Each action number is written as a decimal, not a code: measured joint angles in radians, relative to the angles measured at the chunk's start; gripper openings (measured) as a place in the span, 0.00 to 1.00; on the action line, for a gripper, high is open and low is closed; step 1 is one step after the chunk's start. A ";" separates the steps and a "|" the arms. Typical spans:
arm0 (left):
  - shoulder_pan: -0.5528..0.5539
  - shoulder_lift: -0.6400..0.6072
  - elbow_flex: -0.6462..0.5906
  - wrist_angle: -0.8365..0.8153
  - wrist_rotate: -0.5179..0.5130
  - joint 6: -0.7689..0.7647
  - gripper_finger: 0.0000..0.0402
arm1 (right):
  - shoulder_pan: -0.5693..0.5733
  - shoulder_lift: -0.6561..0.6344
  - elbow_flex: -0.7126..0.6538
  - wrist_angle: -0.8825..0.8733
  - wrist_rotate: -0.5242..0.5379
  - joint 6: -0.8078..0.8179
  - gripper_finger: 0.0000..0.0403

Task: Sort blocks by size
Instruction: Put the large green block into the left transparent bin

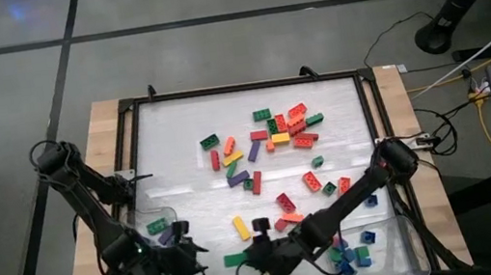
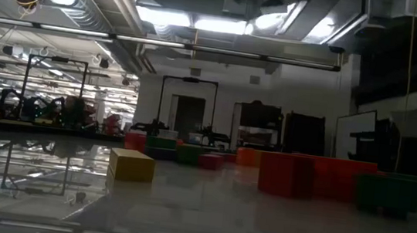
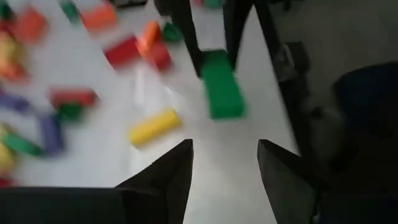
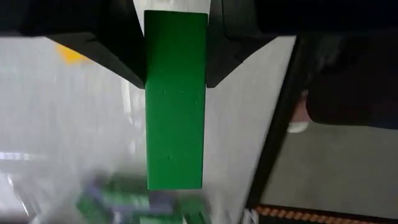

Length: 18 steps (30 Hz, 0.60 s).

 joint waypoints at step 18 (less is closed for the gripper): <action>-0.005 0.120 0.000 0.141 -0.150 0.668 0.42 | -0.102 -0.004 0.161 -0.107 -0.302 0.064 0.35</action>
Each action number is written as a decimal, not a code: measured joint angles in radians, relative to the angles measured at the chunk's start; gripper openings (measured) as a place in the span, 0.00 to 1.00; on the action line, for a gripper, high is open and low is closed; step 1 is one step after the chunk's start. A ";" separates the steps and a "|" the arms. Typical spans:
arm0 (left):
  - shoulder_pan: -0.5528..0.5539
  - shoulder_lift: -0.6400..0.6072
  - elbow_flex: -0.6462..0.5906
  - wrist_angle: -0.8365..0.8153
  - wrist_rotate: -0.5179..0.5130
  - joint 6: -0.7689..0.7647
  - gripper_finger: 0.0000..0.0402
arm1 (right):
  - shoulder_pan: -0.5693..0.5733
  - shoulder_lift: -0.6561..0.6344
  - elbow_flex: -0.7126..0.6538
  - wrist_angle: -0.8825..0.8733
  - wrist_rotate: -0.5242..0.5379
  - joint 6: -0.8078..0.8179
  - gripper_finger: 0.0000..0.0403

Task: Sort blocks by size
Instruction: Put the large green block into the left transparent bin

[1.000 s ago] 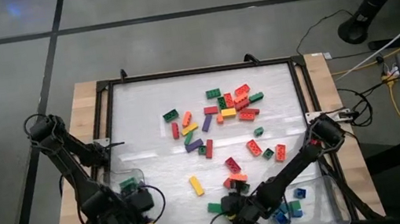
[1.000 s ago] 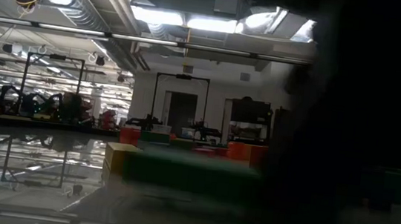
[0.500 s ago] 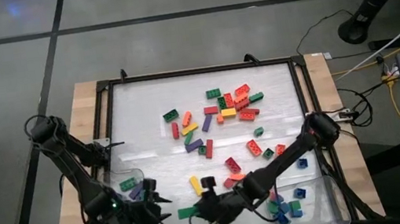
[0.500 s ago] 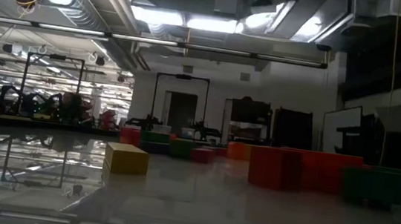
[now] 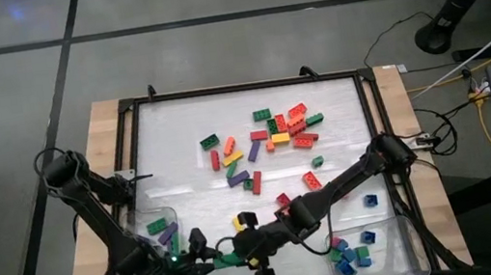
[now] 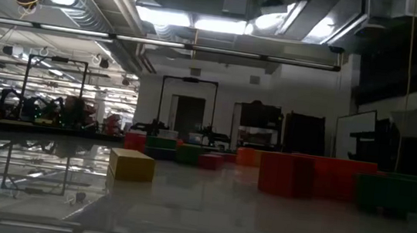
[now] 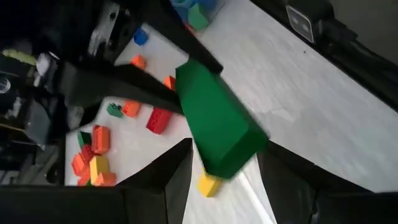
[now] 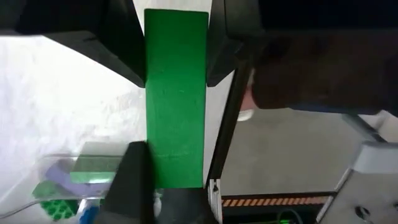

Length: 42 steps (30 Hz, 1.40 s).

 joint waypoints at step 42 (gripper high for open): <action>0.077 0.022 0.000 0.062 0.019 -0.083 0.10 | -0.052 -0.001 0.000 0.035 -0.159 0.506 0.35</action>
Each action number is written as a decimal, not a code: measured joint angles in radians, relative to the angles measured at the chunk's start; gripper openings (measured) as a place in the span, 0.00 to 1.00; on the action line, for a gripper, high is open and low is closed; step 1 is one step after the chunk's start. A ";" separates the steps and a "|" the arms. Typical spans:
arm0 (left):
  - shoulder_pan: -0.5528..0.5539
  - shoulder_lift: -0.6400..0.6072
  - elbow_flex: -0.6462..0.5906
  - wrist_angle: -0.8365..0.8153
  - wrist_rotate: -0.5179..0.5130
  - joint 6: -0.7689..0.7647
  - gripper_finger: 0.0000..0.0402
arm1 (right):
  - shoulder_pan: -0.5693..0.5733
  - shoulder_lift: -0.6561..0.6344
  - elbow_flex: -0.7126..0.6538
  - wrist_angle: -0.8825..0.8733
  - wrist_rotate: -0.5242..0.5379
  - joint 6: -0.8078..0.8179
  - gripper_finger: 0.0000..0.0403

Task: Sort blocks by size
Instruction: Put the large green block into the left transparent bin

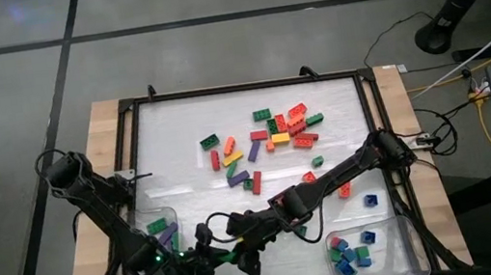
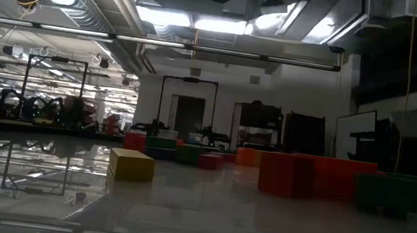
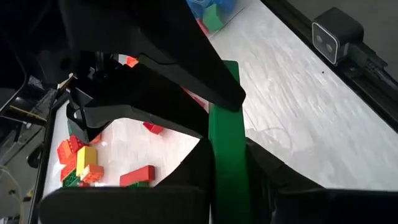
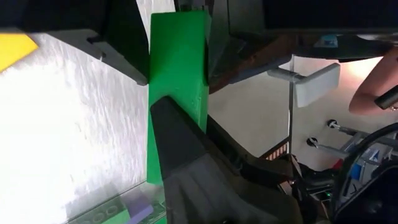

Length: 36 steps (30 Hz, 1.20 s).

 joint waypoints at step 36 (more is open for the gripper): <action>-0.136 -0.055 0.166 -0.556 0.327 -0.691 0.11 | -0.011 0.005 0.000 -0.152 0.138 -0.115 0.35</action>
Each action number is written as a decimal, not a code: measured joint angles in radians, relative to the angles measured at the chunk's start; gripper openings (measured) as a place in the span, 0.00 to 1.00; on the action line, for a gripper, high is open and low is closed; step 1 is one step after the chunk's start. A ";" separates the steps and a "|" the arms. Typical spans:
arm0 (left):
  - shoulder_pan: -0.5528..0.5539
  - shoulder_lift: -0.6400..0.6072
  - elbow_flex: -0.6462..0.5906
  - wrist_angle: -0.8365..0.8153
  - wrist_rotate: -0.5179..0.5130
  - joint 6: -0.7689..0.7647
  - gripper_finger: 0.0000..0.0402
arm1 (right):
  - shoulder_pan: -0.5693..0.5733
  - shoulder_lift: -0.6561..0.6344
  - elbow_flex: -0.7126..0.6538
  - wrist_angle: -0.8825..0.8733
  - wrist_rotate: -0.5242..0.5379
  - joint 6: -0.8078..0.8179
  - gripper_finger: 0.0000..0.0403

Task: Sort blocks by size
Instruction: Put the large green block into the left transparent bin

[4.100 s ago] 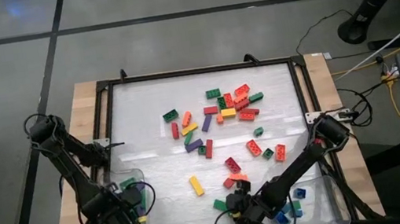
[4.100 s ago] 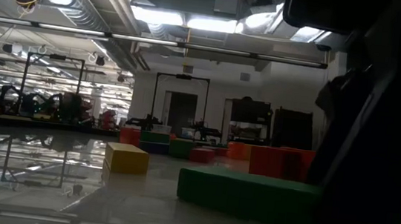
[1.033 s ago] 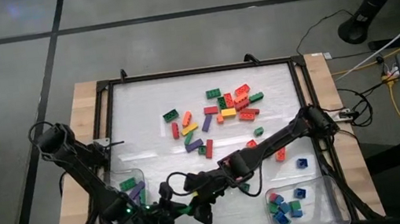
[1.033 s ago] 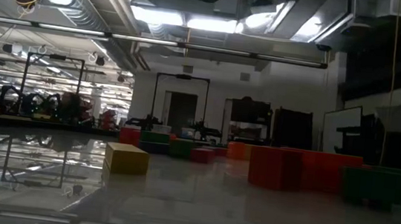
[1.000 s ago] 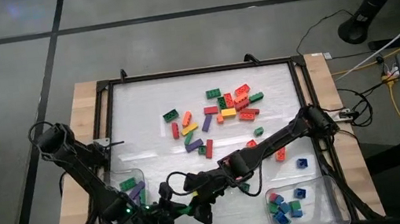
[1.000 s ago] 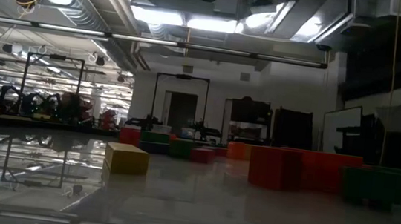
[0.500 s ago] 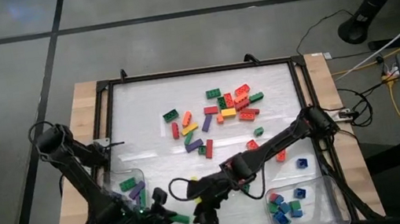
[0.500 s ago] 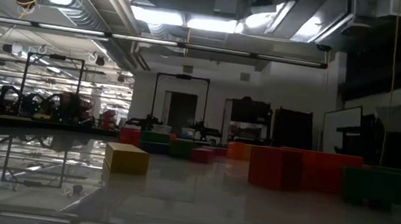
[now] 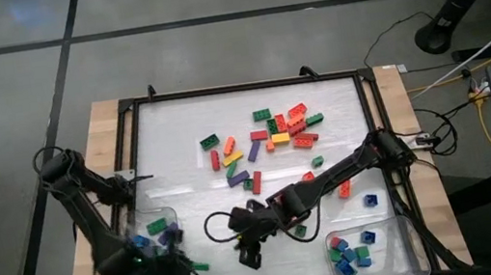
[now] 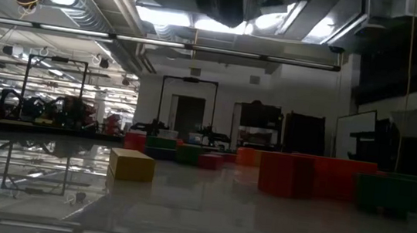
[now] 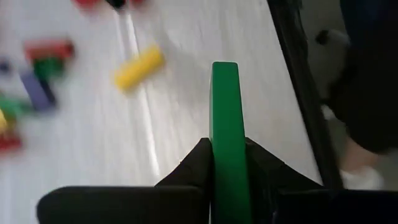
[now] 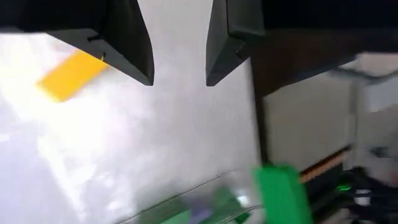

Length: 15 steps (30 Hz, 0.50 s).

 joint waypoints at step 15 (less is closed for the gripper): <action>-0.152 -0.053 0.029 -0.357 0.248 -0.878 0.25 | 0.000 0.031 -0.001 -0.004 0.027 -0.027 0.35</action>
